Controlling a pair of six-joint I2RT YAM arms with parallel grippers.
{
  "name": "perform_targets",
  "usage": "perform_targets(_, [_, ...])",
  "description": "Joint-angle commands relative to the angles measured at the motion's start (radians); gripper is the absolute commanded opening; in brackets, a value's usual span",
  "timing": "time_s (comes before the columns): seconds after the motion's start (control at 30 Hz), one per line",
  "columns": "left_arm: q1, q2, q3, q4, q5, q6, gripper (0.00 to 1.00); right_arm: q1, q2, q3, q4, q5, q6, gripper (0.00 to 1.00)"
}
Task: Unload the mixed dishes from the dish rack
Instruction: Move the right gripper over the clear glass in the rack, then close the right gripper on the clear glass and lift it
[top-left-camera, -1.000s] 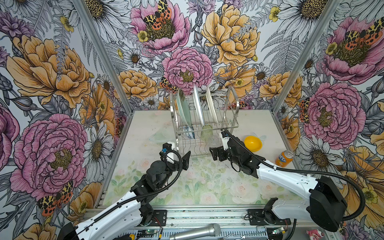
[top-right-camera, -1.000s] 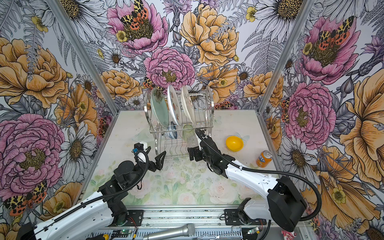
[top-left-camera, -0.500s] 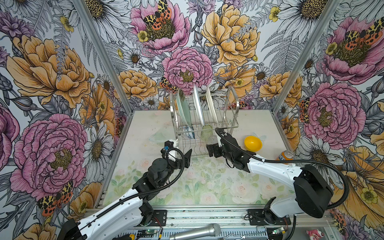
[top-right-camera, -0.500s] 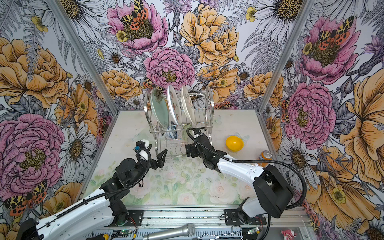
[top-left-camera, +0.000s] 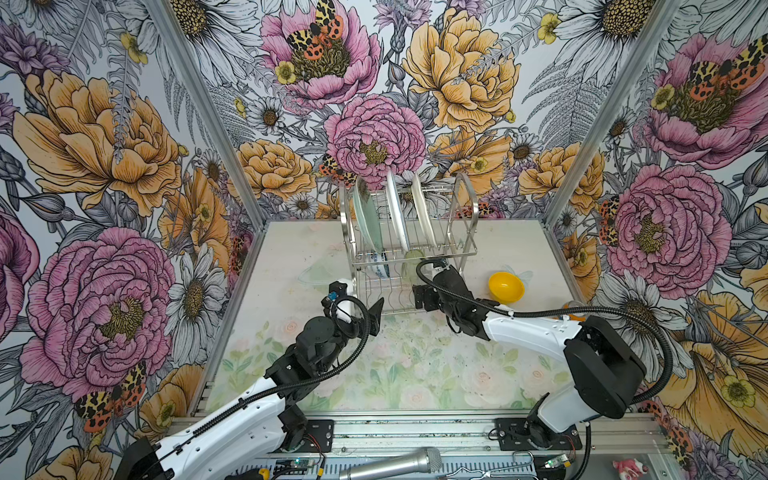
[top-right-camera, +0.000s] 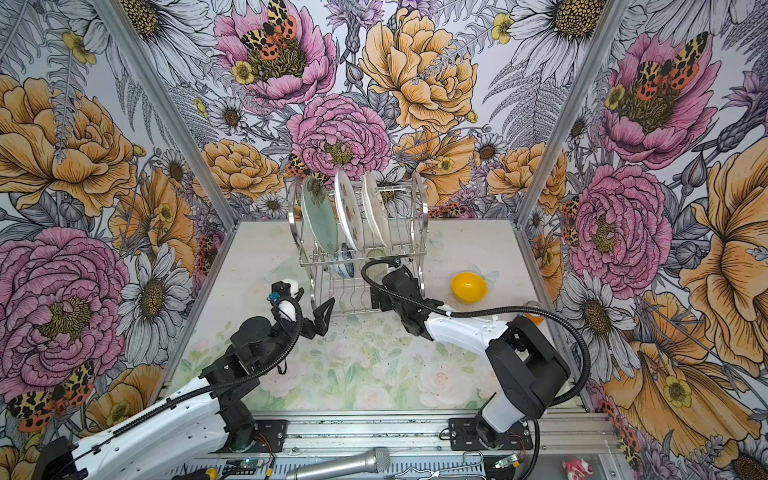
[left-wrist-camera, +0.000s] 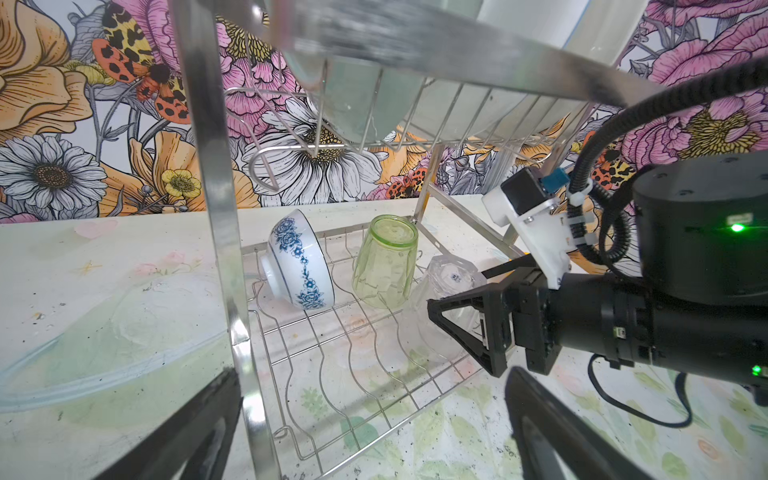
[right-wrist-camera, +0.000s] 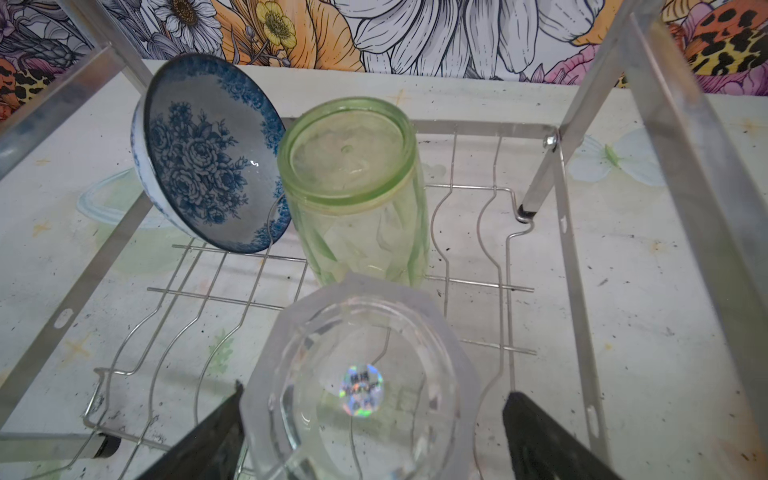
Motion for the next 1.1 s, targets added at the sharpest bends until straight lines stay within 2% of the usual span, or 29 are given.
perform_targets(0.0, [0.014,-0.009,-0.007,0.025,-0.021,0.02,0.99,-0.01,0.025,0.04,0.066,0.034,0.026,0.96])
perform_targets(0.17, [0.018,-0.011,-0.014,0.03,-0.027,0.016,0.99,-0.012,0.05,0.053,0.068,0.041,0.03,0.94])
perform_targets(0.43, [0.034,-0.007,-0.025,0.039,-0.025,0.009,0.99,-0.018,0.027,0.032,0.081,0.001,0.047,0.8])
perform_targets(0.67, [0.039,0.009,-0.024,0.05,-0.011,-0.001,0.99,-0.02,0.022,0.023,0.083,-0.027,0.072,0.72])
perform_targets(1.07, [0.039,0.005,-0.024,0.051,0.006,-0.016,0.99,-0.033,-0.112,-0.019,0.103,-0.077,0.161,0.65])
